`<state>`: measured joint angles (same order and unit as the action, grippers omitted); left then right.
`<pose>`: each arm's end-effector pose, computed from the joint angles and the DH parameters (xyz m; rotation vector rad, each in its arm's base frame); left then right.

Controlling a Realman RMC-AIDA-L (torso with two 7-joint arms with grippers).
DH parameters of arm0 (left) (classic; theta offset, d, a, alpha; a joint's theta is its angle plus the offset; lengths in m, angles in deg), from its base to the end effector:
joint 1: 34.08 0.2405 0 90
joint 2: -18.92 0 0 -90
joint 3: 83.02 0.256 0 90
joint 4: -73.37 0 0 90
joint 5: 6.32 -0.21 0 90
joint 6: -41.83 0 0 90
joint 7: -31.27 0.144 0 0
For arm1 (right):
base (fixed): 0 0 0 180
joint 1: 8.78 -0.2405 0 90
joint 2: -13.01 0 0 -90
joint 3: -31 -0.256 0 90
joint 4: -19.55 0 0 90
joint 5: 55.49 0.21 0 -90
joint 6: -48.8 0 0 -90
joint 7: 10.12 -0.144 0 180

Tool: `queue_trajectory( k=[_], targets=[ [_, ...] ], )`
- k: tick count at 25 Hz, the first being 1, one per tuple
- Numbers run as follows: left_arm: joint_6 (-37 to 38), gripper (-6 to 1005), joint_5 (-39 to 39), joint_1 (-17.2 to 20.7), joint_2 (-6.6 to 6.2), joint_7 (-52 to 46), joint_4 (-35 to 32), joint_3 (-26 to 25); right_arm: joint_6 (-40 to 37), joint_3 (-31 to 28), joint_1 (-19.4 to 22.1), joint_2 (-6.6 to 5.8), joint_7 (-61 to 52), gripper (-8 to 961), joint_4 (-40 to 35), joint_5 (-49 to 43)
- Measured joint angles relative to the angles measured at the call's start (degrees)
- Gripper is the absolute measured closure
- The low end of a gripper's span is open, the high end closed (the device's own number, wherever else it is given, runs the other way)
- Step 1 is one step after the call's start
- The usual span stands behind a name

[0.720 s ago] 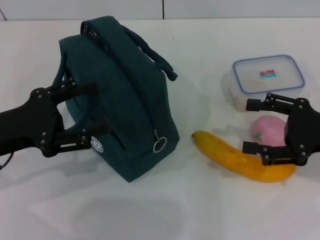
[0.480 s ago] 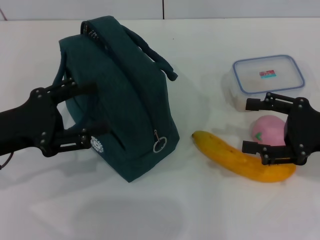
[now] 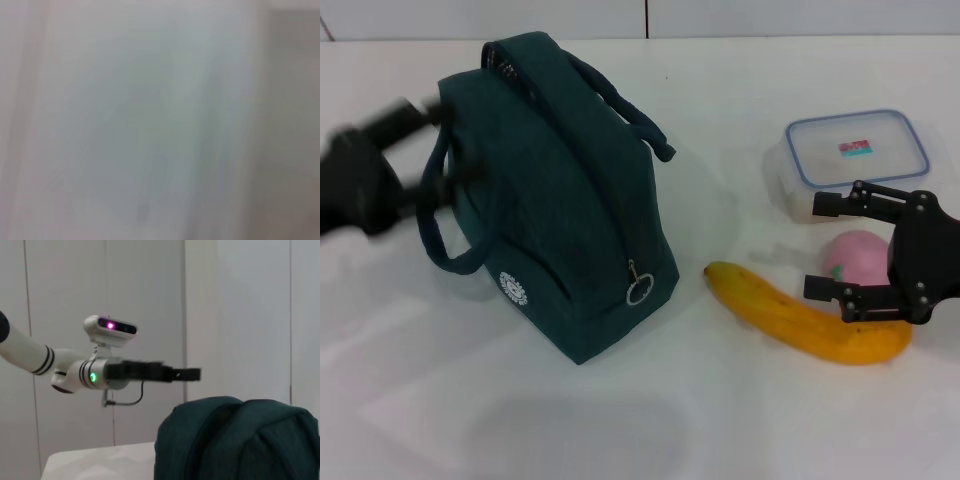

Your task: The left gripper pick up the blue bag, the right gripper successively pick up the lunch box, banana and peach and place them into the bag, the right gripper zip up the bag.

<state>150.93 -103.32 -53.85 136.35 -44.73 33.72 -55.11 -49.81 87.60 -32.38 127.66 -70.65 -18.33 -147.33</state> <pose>-0.2801 0.2729 0.0753 -2.4133 -0.5028 -1.2340 0.2488 0.2963 0.0186 -2.7619 0.0841 0.9496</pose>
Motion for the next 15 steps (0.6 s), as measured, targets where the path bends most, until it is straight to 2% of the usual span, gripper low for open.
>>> queue_trajectory(
  k=[2,4,7,8,11,15],
  targets=[
    [-3.94,108,-0.14,-0.89,-0.35,-6.46,-0.51,-1.96,0.25,-0.06,0.24,-0.01,-0.01,95,0.00,0.09],
    [-8.42,108,-1.61,-2.23,-1.25,-16.23,-2.54,-2.17,0.29,-0.39,0.40,-0.03,-0.02,95,0.00,0.19],
    [-10.57,108,-4.67,-3.54,-1.79,-24.24,-5.41,-1.88,0.39,-1.32,0.78,0.03,-0.02,95,0.10,0.21],
    [-11.50,108,-9.46,-5.03,-1.96,-34.98,-10.15,-1.85,0.51,-1.59,1.09,0.06,0.03,95,0.13,0.23],
    [-11.68,108,-13.11,-5.85,-2.05,-44.55,-14.89,-1.83,0.92,-2.16,1.58,0.11,0.32,95,0.20,0.37],
    [-10.09,108,-16.31,-5.64,-2.62,-61.72,-26.21,-0.09,1.14,-3.88,1.90,0.11,0.54,96,0.62,0.39]
  ],
)
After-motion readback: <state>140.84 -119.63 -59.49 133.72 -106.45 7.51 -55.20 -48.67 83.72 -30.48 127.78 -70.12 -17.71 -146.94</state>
